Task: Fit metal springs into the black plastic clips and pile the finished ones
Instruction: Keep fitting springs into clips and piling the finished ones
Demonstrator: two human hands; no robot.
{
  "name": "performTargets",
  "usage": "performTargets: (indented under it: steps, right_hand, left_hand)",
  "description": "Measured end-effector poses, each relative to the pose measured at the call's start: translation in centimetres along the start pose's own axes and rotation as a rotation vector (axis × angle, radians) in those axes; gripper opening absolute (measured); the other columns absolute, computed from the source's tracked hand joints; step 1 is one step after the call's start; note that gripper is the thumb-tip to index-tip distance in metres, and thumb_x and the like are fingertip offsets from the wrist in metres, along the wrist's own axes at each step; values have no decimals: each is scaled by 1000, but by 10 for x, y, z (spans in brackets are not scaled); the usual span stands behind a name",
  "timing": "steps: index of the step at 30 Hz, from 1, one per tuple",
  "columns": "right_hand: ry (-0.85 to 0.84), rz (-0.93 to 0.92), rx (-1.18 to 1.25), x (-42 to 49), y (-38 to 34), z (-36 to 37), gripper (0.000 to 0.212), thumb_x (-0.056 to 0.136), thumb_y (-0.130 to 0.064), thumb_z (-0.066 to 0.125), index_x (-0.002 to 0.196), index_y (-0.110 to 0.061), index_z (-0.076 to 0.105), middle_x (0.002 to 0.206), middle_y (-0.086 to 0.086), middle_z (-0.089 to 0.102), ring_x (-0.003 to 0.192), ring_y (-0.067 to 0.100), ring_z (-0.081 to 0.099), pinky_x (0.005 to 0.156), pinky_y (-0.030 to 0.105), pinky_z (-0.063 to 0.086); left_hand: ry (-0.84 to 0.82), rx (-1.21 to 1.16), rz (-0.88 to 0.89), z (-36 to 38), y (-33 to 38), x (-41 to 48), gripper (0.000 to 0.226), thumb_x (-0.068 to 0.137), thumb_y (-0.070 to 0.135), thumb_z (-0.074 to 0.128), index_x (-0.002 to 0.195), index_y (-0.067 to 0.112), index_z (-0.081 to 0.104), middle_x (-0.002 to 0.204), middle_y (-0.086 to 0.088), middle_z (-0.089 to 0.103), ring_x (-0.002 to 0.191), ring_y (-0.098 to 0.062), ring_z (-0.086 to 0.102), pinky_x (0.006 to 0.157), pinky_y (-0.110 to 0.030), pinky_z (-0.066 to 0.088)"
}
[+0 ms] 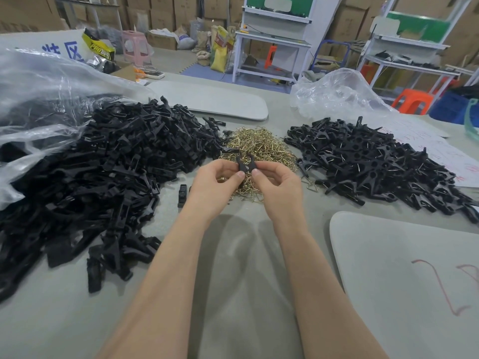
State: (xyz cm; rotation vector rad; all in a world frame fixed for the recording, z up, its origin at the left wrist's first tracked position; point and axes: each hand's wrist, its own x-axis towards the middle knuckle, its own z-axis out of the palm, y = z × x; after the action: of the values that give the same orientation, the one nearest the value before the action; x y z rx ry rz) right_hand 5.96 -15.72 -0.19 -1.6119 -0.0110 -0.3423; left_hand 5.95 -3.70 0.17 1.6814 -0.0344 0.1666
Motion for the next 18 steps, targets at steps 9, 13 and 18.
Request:
performTargets:
  steps: [9,13,18]
  right_hand:
    - [-47,-1,11,2,-2,-2,22,87,-1,63,86,-22,68,83,-8,70,76,-2,65,76,16,52]
    - [-68,3,-11,1,-1,-1,20,87,-2,63,86,-22,68,88,-2,71,83,7,66,82,24,54]
    - [-57,46,-18,-1,0,2,20,88,-5,63,89,-25,60,85,1,67,81,14,64,81,32,54]
  left_hand:
    - [-7,11,0,-3,0,0,17,87,15,67,82,30,62,85,3,66,82,-13,61,91,-43,52]
    - [2,20,0,-3,-3,2,16,87,16,68,81,30,63,83,5,67,80,-10,62,91,-41,52]
    - [92,-33,-1,-7,0,4,7,88,20,66,90,26,63,85,4,68,83,-12,63,77,-28,52]
